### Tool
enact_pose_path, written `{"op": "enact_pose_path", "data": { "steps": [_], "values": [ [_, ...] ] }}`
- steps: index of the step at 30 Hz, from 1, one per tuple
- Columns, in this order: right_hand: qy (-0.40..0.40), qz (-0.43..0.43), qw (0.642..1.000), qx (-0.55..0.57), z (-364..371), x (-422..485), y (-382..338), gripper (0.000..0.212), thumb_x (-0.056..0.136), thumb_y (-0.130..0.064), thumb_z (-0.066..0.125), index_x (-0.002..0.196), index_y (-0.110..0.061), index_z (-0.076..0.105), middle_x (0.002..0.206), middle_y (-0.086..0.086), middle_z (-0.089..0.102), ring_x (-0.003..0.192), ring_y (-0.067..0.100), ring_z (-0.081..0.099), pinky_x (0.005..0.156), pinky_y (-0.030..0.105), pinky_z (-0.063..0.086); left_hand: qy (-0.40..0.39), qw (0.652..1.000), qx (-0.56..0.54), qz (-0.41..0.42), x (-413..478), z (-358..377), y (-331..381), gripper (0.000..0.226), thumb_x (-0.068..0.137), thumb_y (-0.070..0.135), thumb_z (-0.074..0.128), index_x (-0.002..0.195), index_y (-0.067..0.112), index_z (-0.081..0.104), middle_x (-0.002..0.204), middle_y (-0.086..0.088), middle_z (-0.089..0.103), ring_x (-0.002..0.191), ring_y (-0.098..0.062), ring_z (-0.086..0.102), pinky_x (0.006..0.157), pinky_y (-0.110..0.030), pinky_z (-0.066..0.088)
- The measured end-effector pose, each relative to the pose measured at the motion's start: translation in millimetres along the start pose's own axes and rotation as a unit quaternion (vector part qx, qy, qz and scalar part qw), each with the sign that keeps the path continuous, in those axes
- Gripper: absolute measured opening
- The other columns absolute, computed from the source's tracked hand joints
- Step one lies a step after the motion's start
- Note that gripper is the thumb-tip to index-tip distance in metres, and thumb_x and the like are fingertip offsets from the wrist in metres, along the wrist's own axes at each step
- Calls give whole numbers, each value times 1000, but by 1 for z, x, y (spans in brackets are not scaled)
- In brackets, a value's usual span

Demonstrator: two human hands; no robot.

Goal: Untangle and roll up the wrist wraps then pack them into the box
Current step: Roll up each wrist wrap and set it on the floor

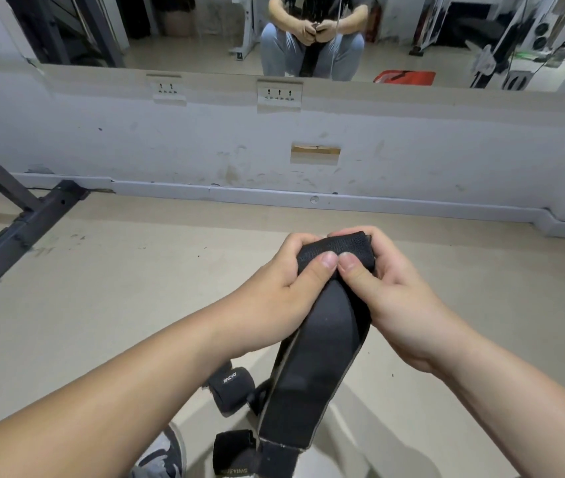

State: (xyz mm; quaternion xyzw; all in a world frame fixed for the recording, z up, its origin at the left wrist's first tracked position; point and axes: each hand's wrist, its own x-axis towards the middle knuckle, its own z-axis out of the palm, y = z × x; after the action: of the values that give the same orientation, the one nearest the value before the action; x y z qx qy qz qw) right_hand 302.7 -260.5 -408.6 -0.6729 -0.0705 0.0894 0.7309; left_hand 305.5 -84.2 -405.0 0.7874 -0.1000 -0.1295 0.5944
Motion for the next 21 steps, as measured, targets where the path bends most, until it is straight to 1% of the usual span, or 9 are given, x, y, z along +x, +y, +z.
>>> {"op": "enact_pose_path", "data": {
  "steps": [2, 4, 6, 8, 11, 13, 16, 18, 21],
  "values": [
    [-6, -14, 1000, -12, -3, 2, 1, 18, 108, -10, 52, 120, -19, 62, 110, 8, 74, 98, 18, 71, 84, 33, 60, -17, 999, -27, -2, -1, -5, 1, 27, 107, 35, 58, 133, 28, 56, 118, -1, 75, 112, -16, 72, 100, -43, 58],
    [-13, -24, 999, -31, -4, 2, 1, 23, 107, -5, 53, 120, -21, 64, 110, 2, 73, 100, 13, 70, 85, 29, 58, -6, 999, -37, 15, 0, -7, 1, 27, 107, 12, 59, 131, 23, 61, 116, -5, 76, 105, -15, 73, 97, -39, 58],
    [-19, -18, 999, -26, -5, 3, 2, 26, 106, -3, 54, 121, -22, 64, 107, -2, 74, 98, 12, 70, 84, 26, 58, 24, 998, -50, 24, 0, -6, -1, 28, 104, 3, 61, 124, 22, 66, 108, -5, 77, 92, -14, 71, 88, -37, 56],
    [-22, 8, 1000, 12, -4, 3, -1, 30, 105, -4, 56, 125, -25, 65, 108, 2, 75, 96, 16, 72, 81, 28, 59, 58, 996, -62, 22, 2, -4, 0, 30, 101, -1, 64, 116, 24, 69, 99, -3, 77, 82, -14, 70, 82, -39, 54],
    [-12, 74, 996, 55, -6, 5, -2, 35, 103, -7, 56, 130, -28, 64, 112, 8, 76, 96, 19, 73, 83, 32, 59, 100, 993, -55, 38, 6, 0, 2, 37, 96, -7, 66, 104, 28, 75, 105, -3, 79, 87, -16, 73, 84, -37, 56],
    [-13, 102, 992, 71, -6, 6, -2, 32, 99, -14, 58, 130, -19, 63, 117, 10, 75, 104, 21, 73, 90, 37, 57, 129, 989, -50, 55, 7, 5, 4, 44, 90, -14, 66, 99, 27, 79, 111, -2, 76, 98, -15, 75, 89, -30, 59],
    [-29, 116, 988, 100, -1, 6, -1, 49, 102, -44, 61, 138, -10, 58, 131, 15, 71, 121, 27, 70, 108, 47, 52, 161, 984, -46, 55, 5, 12, 10, 54, 82, -21, 59, 88, 28, 82, 109, 1, 71, 101, -11, 72, 91, -28, 59],
    [-4, 100, 989, 110, 1, 5, 1, 48, 99, -46, 60, 131, -10, 57, 122, 15, 75, 110, 24, 74, 101, 43, 57, 143, 986, -81, 27, 4, 12, 12, 53, 82, -18, 59, 94, 28, 82, 109, 1, 76, 104, -16, 73, 96, -36, 59],
    [-2, 56, 990, 132, 2, 4, -1, 33, 94, -36, 62, 121, -18, 55, 105, 12, 76, 88, 24, 72, 77, 34, 61, 85, 977, -194, -32, 7, 9, 11, 59, 72, -5, 66, 119, 30, 73, 113, -2, 77, 103, -23, 73, 96, -37, 58]
  ]
}}
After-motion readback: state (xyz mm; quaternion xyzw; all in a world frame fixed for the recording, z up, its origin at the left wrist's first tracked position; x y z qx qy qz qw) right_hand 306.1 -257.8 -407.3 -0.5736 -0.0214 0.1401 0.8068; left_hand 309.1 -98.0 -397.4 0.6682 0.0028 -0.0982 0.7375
